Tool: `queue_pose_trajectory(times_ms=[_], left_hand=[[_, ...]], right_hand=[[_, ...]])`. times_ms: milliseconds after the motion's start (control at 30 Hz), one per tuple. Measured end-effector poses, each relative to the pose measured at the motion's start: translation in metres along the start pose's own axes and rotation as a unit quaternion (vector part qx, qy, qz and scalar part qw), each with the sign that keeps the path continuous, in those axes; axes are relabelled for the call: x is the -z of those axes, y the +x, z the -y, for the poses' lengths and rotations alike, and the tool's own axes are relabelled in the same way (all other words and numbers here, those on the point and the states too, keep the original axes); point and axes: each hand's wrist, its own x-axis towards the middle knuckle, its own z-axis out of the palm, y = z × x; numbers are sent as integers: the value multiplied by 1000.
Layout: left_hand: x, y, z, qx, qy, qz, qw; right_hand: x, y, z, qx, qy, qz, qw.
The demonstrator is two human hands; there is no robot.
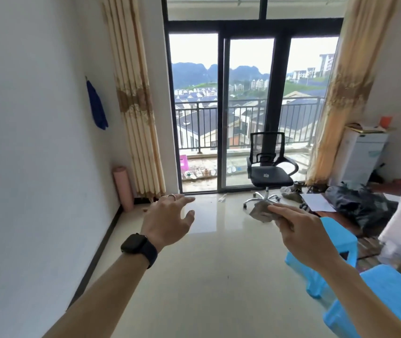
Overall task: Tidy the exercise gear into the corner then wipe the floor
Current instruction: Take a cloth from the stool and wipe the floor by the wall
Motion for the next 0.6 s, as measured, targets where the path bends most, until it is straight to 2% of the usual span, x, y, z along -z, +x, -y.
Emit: queue_pose_trajectory(times_ms=[267, 600], left_hand=[[-88, 177, 32, -32, 5, 30, 999], [-196, 394, 39, -90, -9, 134, 987]], right_hand=[[-72, 128, -90, -47, -23, -18, 998], [-126, 245, -195, -161, -49, -37, 985]])
